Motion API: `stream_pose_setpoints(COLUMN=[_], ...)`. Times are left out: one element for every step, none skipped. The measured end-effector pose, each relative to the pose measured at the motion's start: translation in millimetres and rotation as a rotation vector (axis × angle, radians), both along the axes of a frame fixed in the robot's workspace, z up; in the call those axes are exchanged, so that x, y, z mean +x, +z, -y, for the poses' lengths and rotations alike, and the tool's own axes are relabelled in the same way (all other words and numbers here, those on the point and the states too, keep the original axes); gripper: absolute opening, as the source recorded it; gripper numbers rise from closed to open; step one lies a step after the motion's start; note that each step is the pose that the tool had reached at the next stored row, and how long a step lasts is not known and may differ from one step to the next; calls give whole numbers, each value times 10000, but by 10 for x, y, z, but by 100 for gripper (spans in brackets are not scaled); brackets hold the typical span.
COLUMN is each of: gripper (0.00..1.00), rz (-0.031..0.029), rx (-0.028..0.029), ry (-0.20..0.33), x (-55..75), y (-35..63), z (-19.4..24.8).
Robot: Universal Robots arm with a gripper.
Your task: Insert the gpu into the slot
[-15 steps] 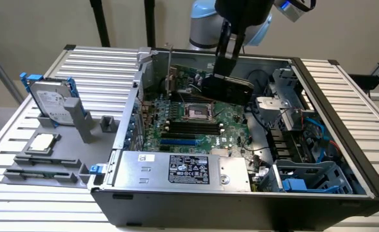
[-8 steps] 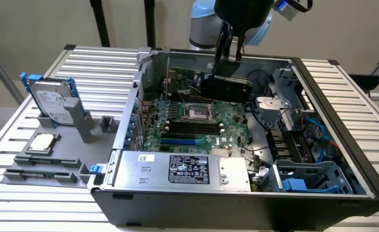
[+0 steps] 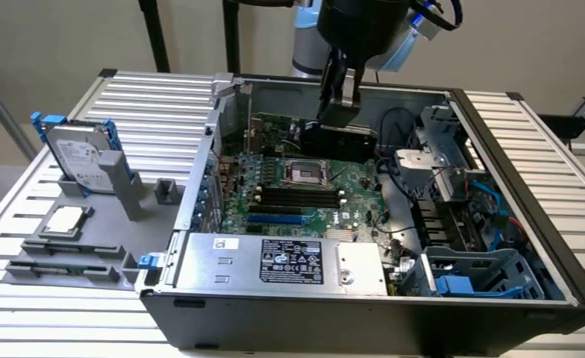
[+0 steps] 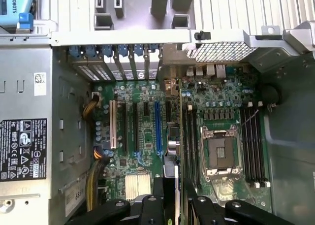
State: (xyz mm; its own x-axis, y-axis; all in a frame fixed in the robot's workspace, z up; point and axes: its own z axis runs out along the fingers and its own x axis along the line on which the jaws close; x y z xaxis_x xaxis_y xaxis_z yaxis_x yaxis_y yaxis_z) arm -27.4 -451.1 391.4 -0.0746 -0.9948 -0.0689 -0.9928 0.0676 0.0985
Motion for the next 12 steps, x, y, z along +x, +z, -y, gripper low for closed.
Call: stream_pose_setpoints(gripper=[26,26,26,26,26,26,26,26,26,26,26,26], rz=[10,18,24,27,27,27,27,28,28,28,27,28], rx=[4,9,12,15,17,23,29,39,49,58,68,76], ry=[25,52,79,102,125,149,172,196,225,252,281,306], x=[-21,-40,-60,-79,-97,-115,-129,-140,-149,-157,-164,-170], y=[-16,-34,-53,-71,-89,-107,-125,-143,-162,-180,-199,-216], z=[2,4,7,11,15,19,25,33,42,50,58,66])
